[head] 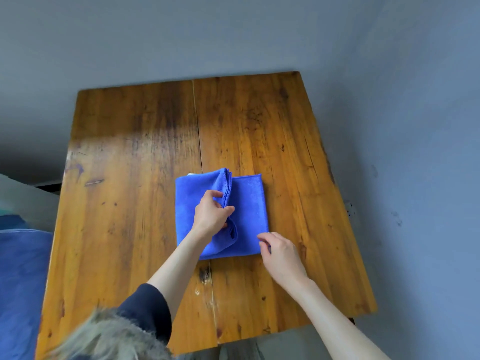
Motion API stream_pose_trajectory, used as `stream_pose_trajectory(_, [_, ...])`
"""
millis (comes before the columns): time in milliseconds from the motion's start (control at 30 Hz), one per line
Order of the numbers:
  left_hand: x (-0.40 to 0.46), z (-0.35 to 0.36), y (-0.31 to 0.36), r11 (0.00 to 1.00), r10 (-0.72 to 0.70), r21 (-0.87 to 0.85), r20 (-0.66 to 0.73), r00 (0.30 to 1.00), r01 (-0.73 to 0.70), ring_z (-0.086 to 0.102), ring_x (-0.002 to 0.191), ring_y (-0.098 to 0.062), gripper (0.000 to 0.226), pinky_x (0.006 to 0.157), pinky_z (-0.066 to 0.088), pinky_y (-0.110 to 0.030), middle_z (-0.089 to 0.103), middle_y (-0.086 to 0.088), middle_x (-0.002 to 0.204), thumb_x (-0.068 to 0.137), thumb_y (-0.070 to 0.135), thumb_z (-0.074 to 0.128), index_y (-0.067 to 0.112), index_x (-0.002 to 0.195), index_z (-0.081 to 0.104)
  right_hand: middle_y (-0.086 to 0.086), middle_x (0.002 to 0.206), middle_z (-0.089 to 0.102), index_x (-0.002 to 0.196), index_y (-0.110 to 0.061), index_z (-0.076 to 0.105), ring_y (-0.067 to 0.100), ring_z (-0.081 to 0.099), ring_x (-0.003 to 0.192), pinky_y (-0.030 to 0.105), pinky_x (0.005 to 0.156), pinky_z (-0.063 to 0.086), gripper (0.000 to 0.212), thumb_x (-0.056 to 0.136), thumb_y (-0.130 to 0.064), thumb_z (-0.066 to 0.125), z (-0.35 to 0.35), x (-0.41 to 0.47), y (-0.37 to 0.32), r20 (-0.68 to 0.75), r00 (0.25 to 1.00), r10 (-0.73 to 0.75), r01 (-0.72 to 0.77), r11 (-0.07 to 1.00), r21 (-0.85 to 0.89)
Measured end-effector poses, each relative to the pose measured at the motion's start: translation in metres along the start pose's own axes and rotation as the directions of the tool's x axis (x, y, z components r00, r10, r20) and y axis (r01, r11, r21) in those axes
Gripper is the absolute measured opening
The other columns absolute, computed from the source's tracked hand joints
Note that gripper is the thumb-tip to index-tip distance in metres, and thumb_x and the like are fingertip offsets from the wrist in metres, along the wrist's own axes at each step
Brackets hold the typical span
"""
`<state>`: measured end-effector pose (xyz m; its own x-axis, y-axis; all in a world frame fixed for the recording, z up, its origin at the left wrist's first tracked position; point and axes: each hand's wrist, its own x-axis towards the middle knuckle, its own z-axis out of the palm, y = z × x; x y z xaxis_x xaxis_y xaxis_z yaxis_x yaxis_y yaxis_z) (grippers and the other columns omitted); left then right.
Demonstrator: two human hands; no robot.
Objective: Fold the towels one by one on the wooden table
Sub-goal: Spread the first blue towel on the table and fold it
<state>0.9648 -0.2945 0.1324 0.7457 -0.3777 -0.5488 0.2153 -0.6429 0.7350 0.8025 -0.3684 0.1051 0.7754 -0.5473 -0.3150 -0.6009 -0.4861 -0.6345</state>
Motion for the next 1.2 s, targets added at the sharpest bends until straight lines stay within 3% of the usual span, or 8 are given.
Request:
stream_pose_trajectory(200, [-0.008,0.028,0.011,0.982,0.183,0.056,-0.061,0.981,-0.18,0.051,0.066,-0.014,0.03,0.074,0.054,-0.049,0.045,0.005,0.068,0.082,0.014,0.065,0.021,0.108,0.05,-0.002,0.1,0.067,0.117,-0.011,0.062,0.007,0.063,0.091,0.022,0.085,0.051,0.029,0.098,-0.013,0.041,-0.008,0.013,0.012,0.106,0.97,0.218,-0.242,0.889,0.389])
stream_pose_trajectory(367, [-0.013,0.053,0.009,0.981,0.141,0.119,0.104,0.985,-0.153,0.059,0.081,-0.025,0.038,0.08,0.052,-0.048,0.049,0.005,0.071,0.084,0.013,0.064,0.012,0.119,0.05,0.003,0.092,0.066,0.113,-0.008,0.061,0.014,0.064,0.085,0.022,0.072,0.056,0.029,0.1,-0.015,0.036,-0.012,0.023,0.017,0.235,0.919,0.317,-0.394,0.691,0.606])
stream_pose_trajectory(467, [-0.014,0.053,0.003,0.981,0.159,0.088,0.14,0.977,-0.172,0.06,0.085,-0.022,0.033,0.083,0.052,-0.042,0.055,0.007,0.078,0.088,0.012,0.059,0.013,0.12,0.052,0.008,0.089,0.065,0.094,-0.016,0.063,0.02,0.063,0.083,0.032,0.074,0.057,0.024,0.098,-0.024,0.041,-0.013,0.03,0.016,0.258,0.914,0.315,-0.406,0.699,0.588])
stream_pose_trajectory(567, [-0.018,0.035,-0.007,0.911,0.402,0.148,-0.097,0.91,-0.386,0.055,0.078,-0.016,0.022,0.074,0.046,-0.029,0.057,0.002,0.086,0.091,0.005,0.051,0.012,0.11,0.059,-0.002,0.079,0.063,0.091,-0.019,0.063,0.016,0.061,0.075,0.036,0.076,0.056,0.02,0.095,-0.032,0.05,-0.012,0.037,0.012,0.171,0.939,0.298,-0.343,0.795,0.501])
stream_pose_trajectory(733, [-0.013,-0.001,-0.043,0.641,0.656,0.62,-0.138,0.742,-0.452,0.048,0.118,-0.037,0.035,0.095,0.042,-0.044,0.057,-0.015,0.124,0.088,0.0,0.051,0.004,0.121,0.058,-0.011,0.076,0.059,0.099,-0.015,0.063,0.01,0.057,0.074,0.028,0.069,0.048,0.025,0.088,-0.038,0.059,-0.012,0.06,-0.006,-0.055,0.96,0.276,-0.244,0.913,0.326])
stream_pose_trajectory(833, [-0.008,-0.004,-0.06,0.475,0.651,0.749,0.055,0.757,-0.462,0.032,0.136,-0.039,0.044,0.107,0.03,-0.049,0.04,-0.016,0.145,0.092,0.022,0.041,0.009,0.133,0.05,-0.009,0.082,0.055,0.101,-0.016,0.057,0.012,0.054,0.077,0.026,0.067,0.043,0.022,0.091,-0.035,0.056,-0.012,0.073,-0.015,-0.089,0.964,0.25,-0.226,0.95,0.214])
stream_pose_trajectory(967, [-0.001,0.001,-0.067,0.422,0.581,0.791,0.139,0.802,-0.444,0.016,0.142,-0.035,0.053,0.113,0.014,-0.055,0.025,-0.012,0.153,0.092,0.039,0.033,0.018,0.141,0.041,-0.006,0.091,0.055,0.098,-0.021,0.043,0.02,0.054,0.082,0.03,0.068,0.037,0.007,0.095,-0.028,0.045,-0.009,0.08,-0.013,-0.082,0.979,0.186,-0.182,0.982,0.057])
stream_pose_trajectory(1200, [0.011,0.011,-0.062,0.385,0.561,0.843,0.111,0.82,-0.377,0.017,0.143,-0.033,0.056,0.114,0.013,-0.055,0.024,-0.008,0.154,0.09,0.05,0.032,0.028,0.142,0.038,-0.008,0.077,0.054,0.104,-0.011,0.054,0.019,0.055,0.081,0.036,0.074,0.045,0.017,0.094,-0.024,0.049,-0.018,0.097,-0.008,0.053,0.954,0.296,-0.299,0.917,0.263])
